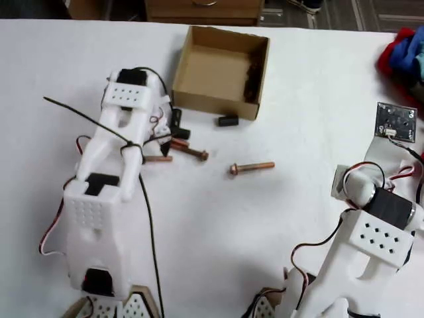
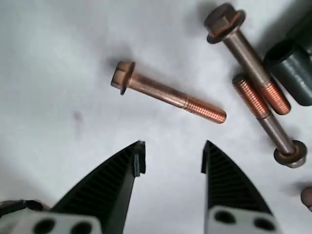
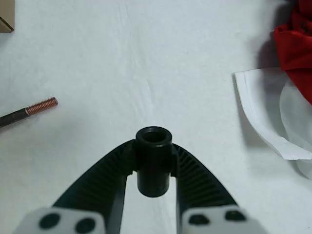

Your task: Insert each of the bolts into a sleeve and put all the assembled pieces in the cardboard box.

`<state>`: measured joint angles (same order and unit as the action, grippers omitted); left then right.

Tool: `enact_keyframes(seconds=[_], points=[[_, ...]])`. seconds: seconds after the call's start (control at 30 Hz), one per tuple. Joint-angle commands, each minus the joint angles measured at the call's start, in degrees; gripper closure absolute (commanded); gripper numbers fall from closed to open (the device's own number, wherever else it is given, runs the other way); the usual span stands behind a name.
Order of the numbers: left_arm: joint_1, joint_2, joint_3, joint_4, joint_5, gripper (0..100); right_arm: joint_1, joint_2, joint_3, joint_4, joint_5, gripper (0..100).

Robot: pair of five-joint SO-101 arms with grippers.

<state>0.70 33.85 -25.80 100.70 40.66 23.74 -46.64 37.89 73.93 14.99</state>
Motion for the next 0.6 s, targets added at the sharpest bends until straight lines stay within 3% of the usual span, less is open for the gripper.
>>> enact_keyframes(seconds=[0.0, 0.27, 0.5, 0.57], points=[[-1.85, -2.55, -0.04, 1.14, 5.45, 70, 0.66, -1.71, -2.81, -0.75, 0.44, 97.6], [-6.24, 6.07, 0.13, 0.88, 13.27, 68, 0.66, -1.71, -2.81, -0.75, 0.44, 97.6], [-7.03, 13.27, -0.66, 0.18, 13.54, 68, 0.66, -1.45, -2.81, -0.84, 0.44, 97.6], [-6.95, 14.68, -2.07, 0.18, 13.27, 72, 0.48, -1.36, -2.81, -0.84, 0.44, 97.6]])
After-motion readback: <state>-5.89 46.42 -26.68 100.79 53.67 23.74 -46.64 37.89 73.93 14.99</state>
